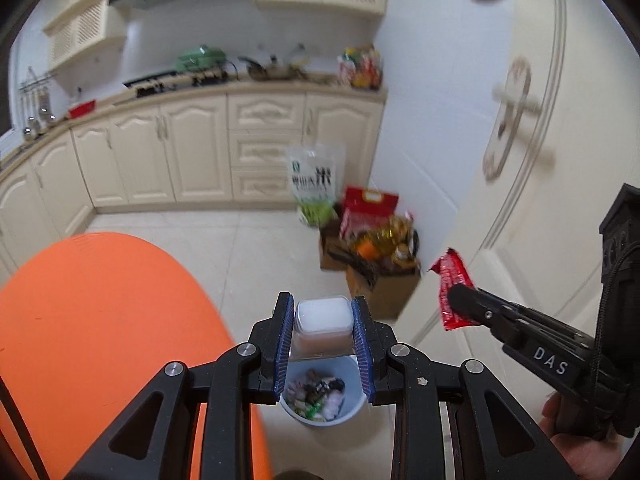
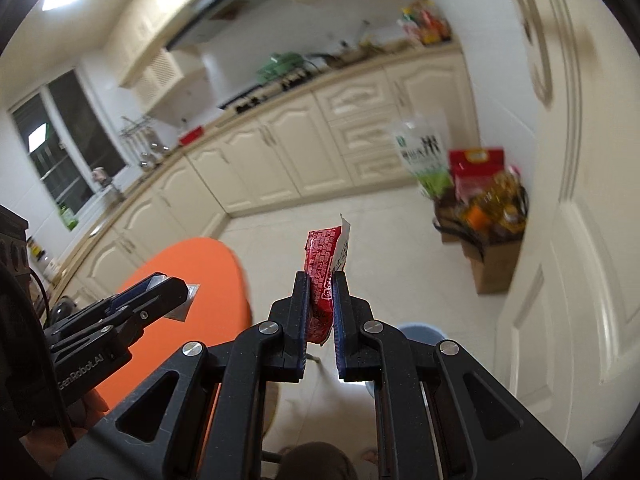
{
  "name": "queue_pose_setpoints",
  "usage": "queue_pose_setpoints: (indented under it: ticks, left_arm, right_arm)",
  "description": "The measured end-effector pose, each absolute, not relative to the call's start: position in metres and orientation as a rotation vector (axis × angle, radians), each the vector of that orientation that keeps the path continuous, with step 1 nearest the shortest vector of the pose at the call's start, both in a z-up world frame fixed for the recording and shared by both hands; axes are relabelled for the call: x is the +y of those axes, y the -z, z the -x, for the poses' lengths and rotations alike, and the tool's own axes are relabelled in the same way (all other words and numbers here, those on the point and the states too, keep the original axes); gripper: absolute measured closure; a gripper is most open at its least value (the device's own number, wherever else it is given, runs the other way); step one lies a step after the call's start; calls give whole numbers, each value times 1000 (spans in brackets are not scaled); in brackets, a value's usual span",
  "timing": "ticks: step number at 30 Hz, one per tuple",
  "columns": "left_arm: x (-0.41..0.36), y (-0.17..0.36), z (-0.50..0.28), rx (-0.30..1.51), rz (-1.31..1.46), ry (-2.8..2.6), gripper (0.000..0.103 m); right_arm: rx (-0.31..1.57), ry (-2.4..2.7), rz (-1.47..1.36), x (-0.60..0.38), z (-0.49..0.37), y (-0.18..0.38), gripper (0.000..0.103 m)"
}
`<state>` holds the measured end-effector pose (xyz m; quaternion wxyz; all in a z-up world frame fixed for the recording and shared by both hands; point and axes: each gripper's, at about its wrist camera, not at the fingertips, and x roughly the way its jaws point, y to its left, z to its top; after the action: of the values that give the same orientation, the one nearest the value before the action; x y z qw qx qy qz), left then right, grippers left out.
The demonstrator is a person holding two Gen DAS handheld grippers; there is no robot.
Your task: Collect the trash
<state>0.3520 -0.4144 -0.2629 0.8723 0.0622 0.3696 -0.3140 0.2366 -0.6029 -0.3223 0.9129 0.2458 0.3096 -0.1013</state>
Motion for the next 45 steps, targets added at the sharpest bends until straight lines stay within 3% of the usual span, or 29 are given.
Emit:
queue_pose_setpoints:
  ticks: [10, 13, 17, 18, 19, 21, 22, 24, 25, 36, 45]
  left_arm:
    - [-510, 323, -419, 989, -265, 645, 78]
    - [-542, 337, -449, 1057, -312, 604, 73]
    - [-580, 337, -487, 1090, -328, 579, 23]
    - [-582, 334, -489, 1087, -330, 579, 14]
    - [-590, 330, -499, 1084, -333, 580, 11]
    - [-594, 327, -506, 1076, -339, 569, 8]
    - [-593, 325, -507, 1070, -339, 567, 7]
    - [-588, 326, -509, 1060, -334, 570, 5]
    - [-582, 321, -504, 1047, -328, 573, 4]
    - [-464, 240, -397, 800, -254, 569, 3]
    - [-304, 183, -293, 621, -128, 460, 1]
  right_arm:
    - [792, 225, -635, -673, -281, 424, 92]
    - [822, 231, -684, -690, -292, 451, 91]
    - [844, 236, -742, -708, -296, 479, 85]
    - [844, 247, -753, -713, -295, 483, 75]
    - [839, 257, -770, -718, -294, 486, 66]
    - [813, 281, -798, -724, -286, 487, 30]
    - [801, 290, -803, -725, -283, 486, 24]
    - [782, 317, -811, -726, -275, 481, 3]
    - [778, 329, -814, -728, -273, 479, 0]
    - [713, 373, -670, -675, -246, 385, 0]
    - [564, 294, -508, -560, -221, 271, 0]
